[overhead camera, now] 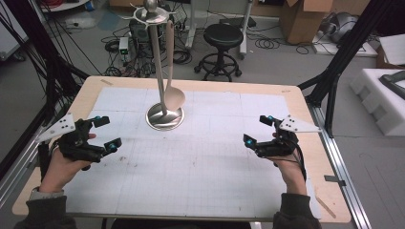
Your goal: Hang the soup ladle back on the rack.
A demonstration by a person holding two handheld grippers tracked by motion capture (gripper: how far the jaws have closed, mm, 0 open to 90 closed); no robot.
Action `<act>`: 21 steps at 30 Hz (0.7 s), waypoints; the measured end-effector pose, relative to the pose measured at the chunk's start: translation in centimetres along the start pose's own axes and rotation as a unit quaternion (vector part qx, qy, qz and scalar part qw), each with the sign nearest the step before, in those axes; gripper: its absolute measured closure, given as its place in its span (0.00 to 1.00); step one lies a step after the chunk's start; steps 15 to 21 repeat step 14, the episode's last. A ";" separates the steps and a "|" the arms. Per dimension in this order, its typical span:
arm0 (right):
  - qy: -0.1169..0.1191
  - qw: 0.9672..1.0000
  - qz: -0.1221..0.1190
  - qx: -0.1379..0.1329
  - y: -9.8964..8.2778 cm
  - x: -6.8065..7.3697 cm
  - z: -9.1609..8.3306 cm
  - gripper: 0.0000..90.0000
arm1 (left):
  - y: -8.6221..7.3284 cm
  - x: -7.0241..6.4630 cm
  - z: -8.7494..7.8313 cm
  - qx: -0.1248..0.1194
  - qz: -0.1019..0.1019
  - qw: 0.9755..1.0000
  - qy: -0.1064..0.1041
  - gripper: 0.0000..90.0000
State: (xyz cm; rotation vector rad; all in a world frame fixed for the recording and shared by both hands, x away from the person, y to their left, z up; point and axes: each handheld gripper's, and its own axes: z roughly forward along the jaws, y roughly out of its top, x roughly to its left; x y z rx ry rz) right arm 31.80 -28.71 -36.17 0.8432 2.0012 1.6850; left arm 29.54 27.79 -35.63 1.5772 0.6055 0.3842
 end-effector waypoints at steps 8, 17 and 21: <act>-0.019 1.000 0.012 -0.008 -0.9 -0.9 -2.0 0.00 | -0.2 0.0 0.3 0.007 0.002 1.000 0.001 0.02; -0.018 1.000 0.019 -0.013 -1.3 -0.6 -2.5 0.00 | -0.4 0.1 0.3 0.008 -0.001 1.000 0.009 0.02; -0.018 1.000 0.019 -0.013 -1.3 -0.6 -2.5 0.00 | -0.4 0.1 0.3 0.008 -0.001 1.000 0.009 0.02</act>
